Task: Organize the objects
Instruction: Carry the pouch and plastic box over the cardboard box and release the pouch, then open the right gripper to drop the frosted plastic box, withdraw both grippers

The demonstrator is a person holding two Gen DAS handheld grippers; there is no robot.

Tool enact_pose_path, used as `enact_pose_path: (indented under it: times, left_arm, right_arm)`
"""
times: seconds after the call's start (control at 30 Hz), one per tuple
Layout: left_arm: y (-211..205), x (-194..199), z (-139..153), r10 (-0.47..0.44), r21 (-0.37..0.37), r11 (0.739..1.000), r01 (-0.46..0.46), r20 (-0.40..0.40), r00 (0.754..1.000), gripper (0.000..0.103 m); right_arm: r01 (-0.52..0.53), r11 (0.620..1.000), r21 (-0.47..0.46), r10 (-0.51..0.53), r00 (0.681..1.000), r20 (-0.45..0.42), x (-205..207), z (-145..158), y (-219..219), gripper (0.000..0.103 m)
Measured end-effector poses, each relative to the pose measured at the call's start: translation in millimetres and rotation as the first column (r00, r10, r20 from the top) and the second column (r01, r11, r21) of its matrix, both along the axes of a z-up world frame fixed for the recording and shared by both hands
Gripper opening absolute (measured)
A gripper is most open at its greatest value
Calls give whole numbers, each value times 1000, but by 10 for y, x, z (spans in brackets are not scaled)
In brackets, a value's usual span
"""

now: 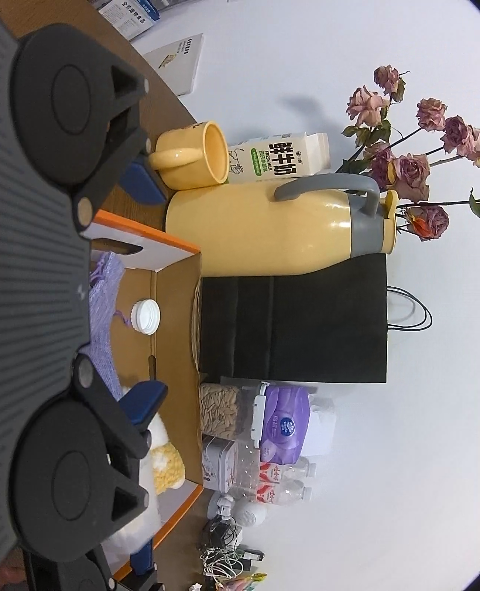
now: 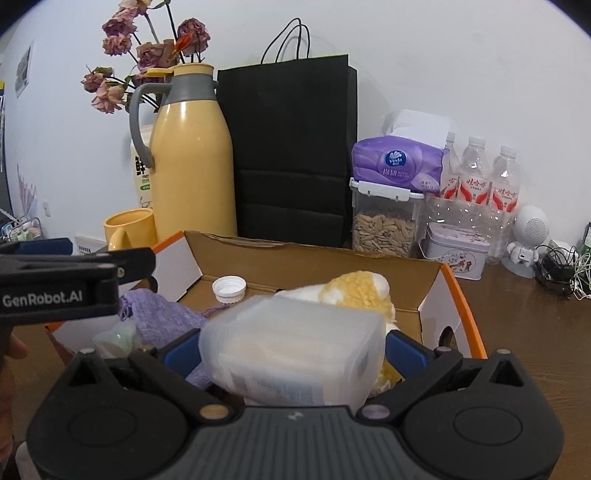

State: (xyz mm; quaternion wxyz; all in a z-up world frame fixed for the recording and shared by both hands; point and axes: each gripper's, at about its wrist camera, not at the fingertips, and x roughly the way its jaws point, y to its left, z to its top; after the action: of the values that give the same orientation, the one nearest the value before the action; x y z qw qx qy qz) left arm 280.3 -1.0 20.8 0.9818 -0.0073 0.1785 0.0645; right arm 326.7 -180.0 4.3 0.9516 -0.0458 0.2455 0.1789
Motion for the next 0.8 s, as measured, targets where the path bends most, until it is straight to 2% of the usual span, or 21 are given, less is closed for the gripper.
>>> enact_pose_path:
  times: [0.2, 0.37, 0.6, 0.8]
  left_arm:
    - [5, -94, 49, -7, -13, 1000, 7, 19, 1000, 103]
    - [4, -227, 92, -13, -19, 1000, 14, 42, 999, 103]
    - [-20, -557, 88, -45, -7, 999, 45, 59, 997, 103]
    - [24, -897, -86, -60, 1, 998, 60, 5, 998, 103]
  right_arm:
    - [3, 1000, 3, -3, 999, 47, -117, 123, -30, 103]
    - [27, 999, -25, -26, 998, 52, -191, 108, -76, 103]
    - [52, 997, -48, -48, 995, 90, -523, 96, -197, 103]
    - [52, 997, -53, -48, 996, 81, -910, -3, -343, 103]
